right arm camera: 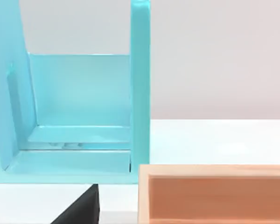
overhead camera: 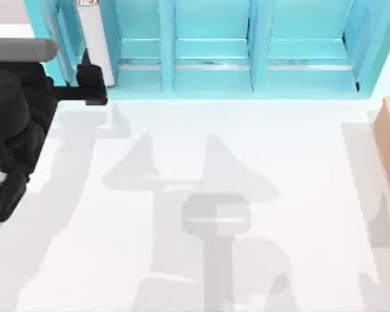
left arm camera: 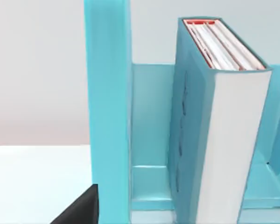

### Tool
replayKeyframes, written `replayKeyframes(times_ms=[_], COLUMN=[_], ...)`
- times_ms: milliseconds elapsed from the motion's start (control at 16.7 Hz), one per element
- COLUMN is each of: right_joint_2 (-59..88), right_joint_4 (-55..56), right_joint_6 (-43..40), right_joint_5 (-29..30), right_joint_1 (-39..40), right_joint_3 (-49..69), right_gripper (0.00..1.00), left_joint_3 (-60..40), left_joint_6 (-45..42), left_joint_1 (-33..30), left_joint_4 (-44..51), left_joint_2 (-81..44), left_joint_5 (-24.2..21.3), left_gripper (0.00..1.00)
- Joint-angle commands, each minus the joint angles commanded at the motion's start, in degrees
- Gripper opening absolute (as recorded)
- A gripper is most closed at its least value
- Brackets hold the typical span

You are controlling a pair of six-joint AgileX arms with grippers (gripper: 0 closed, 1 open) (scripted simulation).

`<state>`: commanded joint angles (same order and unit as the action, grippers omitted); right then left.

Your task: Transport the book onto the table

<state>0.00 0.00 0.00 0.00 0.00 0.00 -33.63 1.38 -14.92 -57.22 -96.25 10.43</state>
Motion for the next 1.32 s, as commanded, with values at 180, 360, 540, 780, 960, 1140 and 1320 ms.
replayKeyframes(times_ms=[180, 360, 540, 780, 960, 1140, 1320], right_joint_2=[0.0, 0.0, 0.0, 0.0, 0.0, 0.0, 0.0], right_joint_4=[0.0, 0.0, 0.0, 0.0, 0.0, 0.0, 0.0], right_joint_6=[0.0, 0.0, 0.0, 0.0, 0.0, 0.0, 0.0], right_joint_5=[0.0, 0.0, 0.0, 0.0, 0.0, 0.0, 0.0], right_joint_1=[0.0, 0.0, 0.0, 0.0, 0.0, 0.0, 0.0], right_joint_3=[0.0, 0.0, 0.0, 0.0, 0.0, 0.0, 0.0], right_gripper=[1.0, 1.0, 1.0, 1.0, 1.0, 1.0, 1.0], left_joint_3=[-4.7, -7.7, -9.0, -9.1, -9.7, -15.4, -24.2], left_joint_6=[-0.1, -0.6, -1.0, -1.0, -1.0, -1.0, -1.1], left_joint_1=[-2.0, -3.2, -3.6, -3.6, -3.2, -2.7, -1.7], left_joint_4=[-7.8, -13.5, -15.9, -15.9, -15.4, -13.1, -9.0], left_joint_2=[-13.3, -21.5, -25.0, -25.0, -25.4, -28.6, -33.2], left_joint_5=[1.7, 3.2, 4.0, 4.0, 3.8, 3.1, 2.0], left_gripper=[1.0, 1.0, 1.0, 1.0, 1.0, 1.0, 1.0])
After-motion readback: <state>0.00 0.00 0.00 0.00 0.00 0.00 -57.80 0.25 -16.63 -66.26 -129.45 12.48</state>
